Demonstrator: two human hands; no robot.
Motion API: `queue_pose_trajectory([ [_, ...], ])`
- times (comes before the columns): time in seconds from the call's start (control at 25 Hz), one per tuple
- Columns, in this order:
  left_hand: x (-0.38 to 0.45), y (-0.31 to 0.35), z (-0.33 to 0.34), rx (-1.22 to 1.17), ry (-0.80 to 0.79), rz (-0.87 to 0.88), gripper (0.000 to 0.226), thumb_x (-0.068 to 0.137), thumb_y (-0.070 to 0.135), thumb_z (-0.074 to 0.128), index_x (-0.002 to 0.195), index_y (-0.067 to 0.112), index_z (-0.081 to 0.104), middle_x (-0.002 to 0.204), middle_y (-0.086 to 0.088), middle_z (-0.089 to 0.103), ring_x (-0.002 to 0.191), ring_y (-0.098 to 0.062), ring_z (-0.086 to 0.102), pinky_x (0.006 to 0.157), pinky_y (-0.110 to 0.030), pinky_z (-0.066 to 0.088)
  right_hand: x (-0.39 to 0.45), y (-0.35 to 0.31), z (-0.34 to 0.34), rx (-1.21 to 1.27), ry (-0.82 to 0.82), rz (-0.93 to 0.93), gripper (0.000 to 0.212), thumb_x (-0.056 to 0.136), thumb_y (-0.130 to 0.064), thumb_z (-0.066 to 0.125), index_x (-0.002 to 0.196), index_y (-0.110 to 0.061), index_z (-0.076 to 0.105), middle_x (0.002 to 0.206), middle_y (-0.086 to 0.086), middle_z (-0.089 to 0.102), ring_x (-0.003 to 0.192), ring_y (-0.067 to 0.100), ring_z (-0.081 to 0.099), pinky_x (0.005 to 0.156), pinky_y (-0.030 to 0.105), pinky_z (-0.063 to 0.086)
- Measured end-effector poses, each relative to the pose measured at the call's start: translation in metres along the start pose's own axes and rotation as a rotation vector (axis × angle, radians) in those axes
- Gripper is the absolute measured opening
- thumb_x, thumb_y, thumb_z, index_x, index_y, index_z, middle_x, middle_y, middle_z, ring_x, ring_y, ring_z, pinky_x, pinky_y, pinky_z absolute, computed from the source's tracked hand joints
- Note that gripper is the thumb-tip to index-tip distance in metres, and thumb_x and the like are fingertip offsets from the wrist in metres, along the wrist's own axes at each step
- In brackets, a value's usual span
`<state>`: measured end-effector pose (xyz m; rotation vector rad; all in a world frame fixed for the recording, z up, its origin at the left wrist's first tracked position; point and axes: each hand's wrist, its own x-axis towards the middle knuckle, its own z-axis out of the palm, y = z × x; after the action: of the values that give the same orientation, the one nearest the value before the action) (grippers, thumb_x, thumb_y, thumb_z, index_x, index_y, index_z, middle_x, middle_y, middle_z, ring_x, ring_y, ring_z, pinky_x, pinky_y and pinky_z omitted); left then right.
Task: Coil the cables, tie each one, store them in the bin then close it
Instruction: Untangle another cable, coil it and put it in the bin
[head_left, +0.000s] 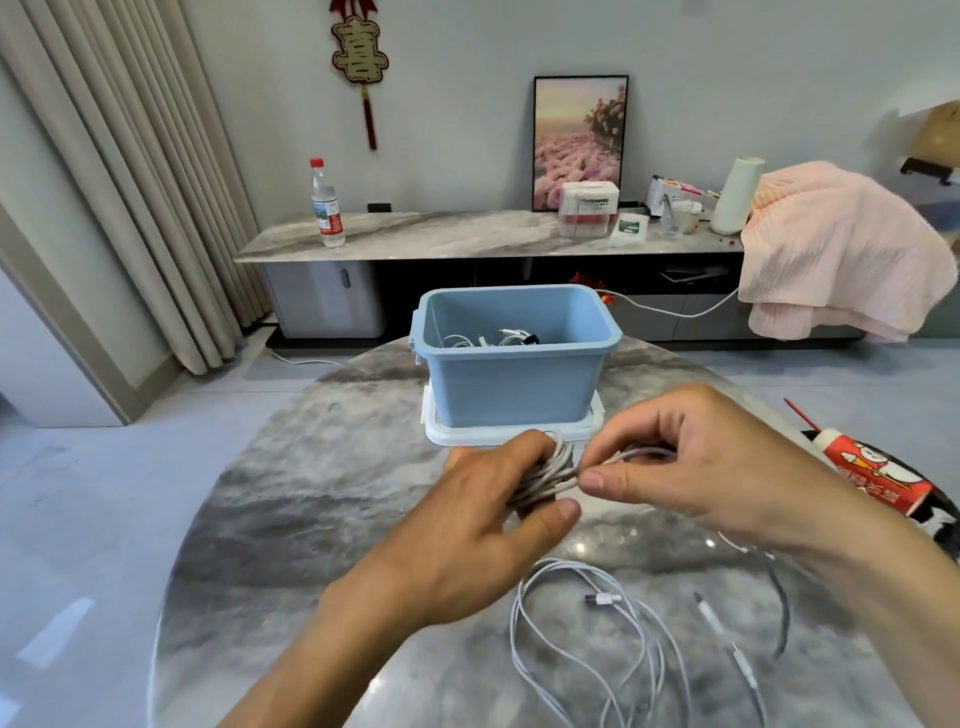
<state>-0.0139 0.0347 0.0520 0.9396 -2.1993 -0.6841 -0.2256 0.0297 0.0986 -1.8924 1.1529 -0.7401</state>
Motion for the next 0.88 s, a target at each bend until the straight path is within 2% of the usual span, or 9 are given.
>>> queue_pose_trajectory([
  [0.16, -0.001, -0.001, -0.007, -0.590, -0.004, -0.208, 0.033, 0.095, 0.027, 0.050, 0.093, -0.005, 0.058, 0.066, 0.004, 0.050, 0.064, -0.011, 0.043, 0.061, -0.023, 0.035, 0.005, 0.015, -0.001, 0.050, 0.207, -0.162, 0.023, 0.077, -0.034, 0.080, 0.077, -0.018, 0.065, 0.060, 0.018, 0.046, 0.055, 0.026, 0.036, 0.051, 0.032, 0.032],
  [0.28, 0.001, 0.010, -0.012, -0.942, 0.115, -0.253, 0.030, 0.093, 0.024, 0.050, 0.085, -0.002, 0.064, 0.058, 0.004, 0.043, 0.058, -0.012, 0.039, 0.066, -0.029, 0.031, 0.011, 0.039, 0.008, -0.256, 0.377, -0.200, 0.053, 0.087, -0.056, 0.065, 0.065, -0.008, 0.060, 0.054, 0.008, 0.044, 0.050, 0.018, 0.038, 0.051, 0.034, 0.032],
  [0.36, 0.000, 0.013, -0.031, -1.249, 0.306, -0.291, 0.029, 0.092, 0.025, 0.050, 0.075, 0.009, 0.068, 0.057, 0.006, 0.039, 0.053, -0.009, 0.039, 0.074, -0.031, 0.033, 0.012, 0.054, 0.008, -0.346, 0.397, -0.100, 0.055, 0.089, -0.058, 0.056, 0.060, -0.012, 0.061, 0.046, -0.005, 0.042, 0.044, 0.011, 0.037, 0.046, 0.026, 0.029],
  [0.44, -0.003, 0.010, -0.051, -1.446, 0.469, -0.271, 0.034, 0.095, 0.030, 0.044, 0.076, 0.012, 0.067, 0.060, 0.009, 0.039, 0.053, -0.007, 0.041, 0.083, -0.033, 0.033, 0.012, 0.064, 0.006, -0.180, 0.346, 0.038, 0.048, 0.082, -0.055, 0.064, 0.055, -0.016, 0.062, 0.045, -0.007, 0.034, 0.043, 0.008, 0.029, 0.046, 0.022, 0.023],
  [0.56, -0.006, -0.003, -0.065, -1.639, 0.617, -0.225, 0.030, 0.101, 0.032, 0.040, 0.088, 0.013, 0.060, 0.065, 0.012, 0.043, 0.057, -0.004, 0.045, 0.088, -0.030, 0.031, 0.013, 0.057, 0.011, 0.387, 0.278, 0.148, 0.043, 0.074, -0.051, 0.079, 0.055, -0.015, 0.063, 0.043, 0.001, 0.027, 0.039, 0.013, 0.027, 0.042, 0.023, 0.032],
  [0.64, -0.005, -0.010, -0.070, -1.642, 0.710, -0.256, 0.028, 0.103, 0.032, 0.038, 0.092, 0.014, 0.057, 0.067, 0.013, 0.047, 0.059, -0.003, 0.049, 0.091, -0.029, 0.029, 0.012, 0.050, 0.015, 0.857, 0.239, 0.238, 0.035, 0.081, -0.043, 0.071, 0.067, -0.012, 0.063, 0.040, -0.003, 0.022, 0.033, 0.010, 0.025, 0.038, 0.024, 0.038],
  [0.72, -0.007, -0.013, -0.073, -1.655, 0.742, -0.287, 0.025, 0.102, 0.029, 0.039, 0.094, 0.014, 0.057, 0.071, 0.012, 0.054, 0.063, -0.003, 0.054, 0.096, -0.030, 0.028, 0.013, 0.051, 0.018, 0.974, 0.208, 0.396, 0.027, 0.094, -0.033, 0.055, 0.081, -0.011, 0.064, 0.045, -0.004, 0.020, 0.033, 0.006, 0.018, 0.034, 0.015, 0.026],
  [0.8, -0.010, -0.013, -0.072, -1.676, 0.710, -0.282, 0.025, 0.099, 0.023, 0.039, 0.097, 0.013, 0.061, 0.086, 0.006, 0.064, 0.077, -0.007, 0.062, 0.099, -0.032, 0.030, 0.017, 0.061, 0.027, 0.545, 0.227, 0.478, 0.029, 0.101, -0.029, 0.050, 0.084, -0.012, 0.066, 0.049, -0.002, 0.028, 0.035, 0.007, 0.019, 0.038, 0.013, 0.018],
  [0.88, -0.010, -0.011, -0.071, -1.679, 0.665, -0.258, 0.032, 0.096, 0.019, 0.035, 0.109, 0.010, 0.064, 0.107, 0.001, 0.069, 0.097, -0.011, 0.067, 0.097, -0.034, 0.037, 0.016, 0.068, 0.041, -0.117, 0.195, 0.387, 0.033, 0.101, -0.035, 0.052, 0.079, -0.020, 0.071, 0.048, -0.007, 0.040, 0.041, 0.006, 0.033, 0.045, 0.024, 0.028],
])
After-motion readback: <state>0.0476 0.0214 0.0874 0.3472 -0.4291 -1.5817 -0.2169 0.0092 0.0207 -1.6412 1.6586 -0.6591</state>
